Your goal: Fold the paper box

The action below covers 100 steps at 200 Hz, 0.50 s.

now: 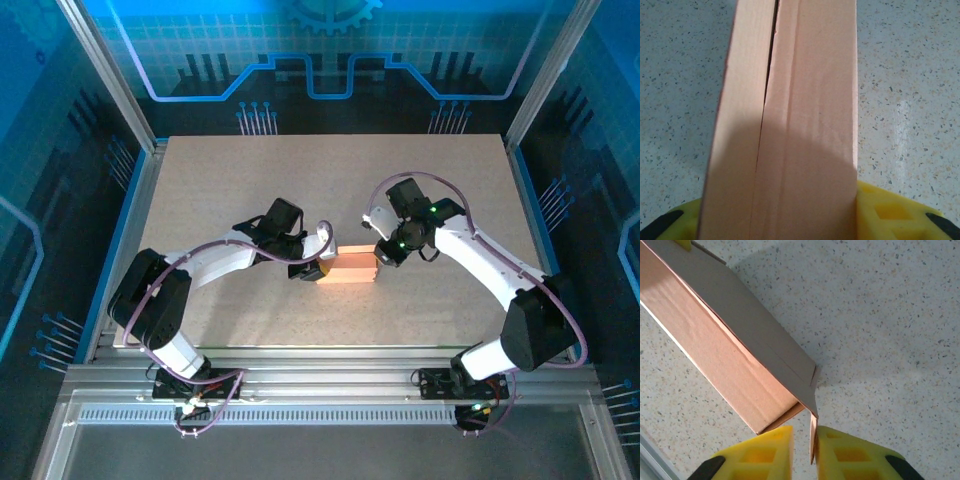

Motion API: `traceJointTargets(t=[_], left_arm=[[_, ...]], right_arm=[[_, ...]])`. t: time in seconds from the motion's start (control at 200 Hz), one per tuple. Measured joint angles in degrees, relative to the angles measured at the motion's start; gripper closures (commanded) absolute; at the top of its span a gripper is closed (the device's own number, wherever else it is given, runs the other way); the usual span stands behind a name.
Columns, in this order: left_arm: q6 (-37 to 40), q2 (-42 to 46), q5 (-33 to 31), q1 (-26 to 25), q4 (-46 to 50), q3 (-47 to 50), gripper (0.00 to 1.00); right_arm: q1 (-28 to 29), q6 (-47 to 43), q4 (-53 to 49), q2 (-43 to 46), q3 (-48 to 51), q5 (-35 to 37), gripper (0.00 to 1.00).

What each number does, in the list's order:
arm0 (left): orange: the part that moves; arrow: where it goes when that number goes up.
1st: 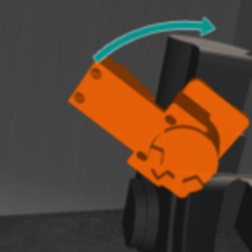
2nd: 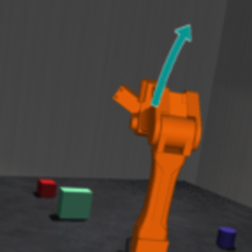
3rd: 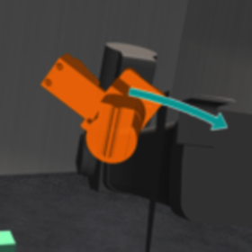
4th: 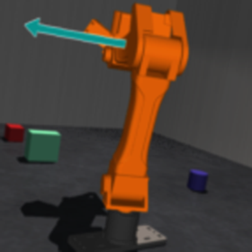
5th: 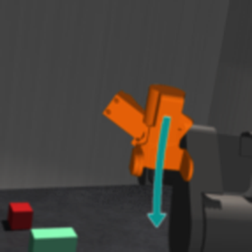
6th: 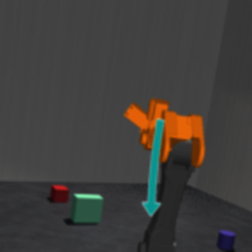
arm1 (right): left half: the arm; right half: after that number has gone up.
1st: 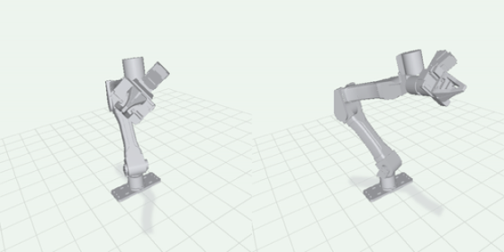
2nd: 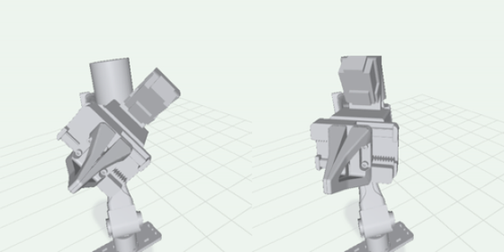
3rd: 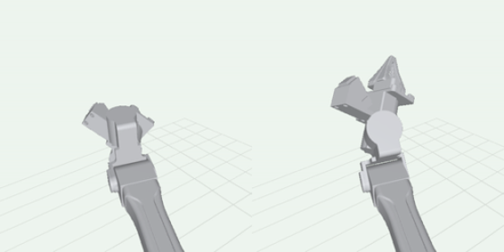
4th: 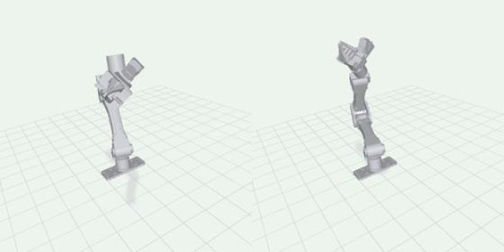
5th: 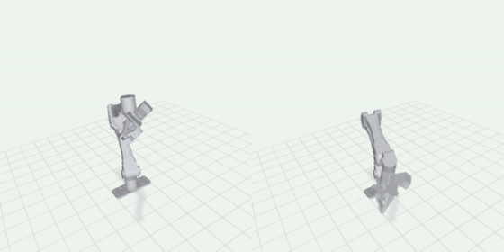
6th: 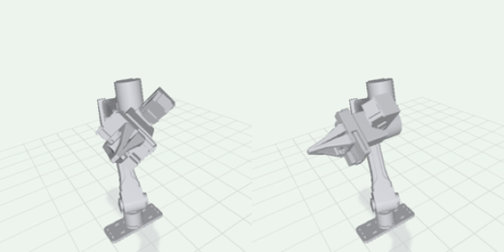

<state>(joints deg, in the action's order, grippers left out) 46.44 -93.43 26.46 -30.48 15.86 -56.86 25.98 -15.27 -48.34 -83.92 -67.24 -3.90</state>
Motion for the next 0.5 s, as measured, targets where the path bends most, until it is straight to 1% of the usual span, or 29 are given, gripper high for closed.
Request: traceJointTargets(t=[0.055, 0.09, 0.11, 0.195, 0.225, 0.5], left_arm=[[0.00, -0.02, 0.00, 0.00, 0.02, 0.00, 0.66], [0.00, -0.02, -0.02, 0.00, 0.04, 0.00, 0.66], [0.00, -0.04, 0.00, 0.00, 0.09, -0.02, 0.66], [0.00, -0.11, -0.02, 0.00, 0.35, -0.20, 0.66], [0.02, -0.15, 0.00, 0.00, 0.39, -0.26, 0.66], [-0.02, -0.35, -0.02, 0.02, 0.85, -0.63, 0.66]], right_arm=[[0.00, -0.02, -0.28, 0.00, 0.00, 0.22, 0.90], [0.00, 0.04, -0.33, 0.00, 0.00, 0.46, 0.96], [0.00, -0.17, -0.37, 0.00, 0.00, 0.59, 0.97], [-0.04, 0.17, -0.52, 0.00, -0.04, 0.76, 0.97], [-0.04, 0.22, -0.52, 0.00, -0.04, 0.79, 1.00], [-0.04, 1.29, -0.24, 0.00, -0.04, 0.70, 1.00]])
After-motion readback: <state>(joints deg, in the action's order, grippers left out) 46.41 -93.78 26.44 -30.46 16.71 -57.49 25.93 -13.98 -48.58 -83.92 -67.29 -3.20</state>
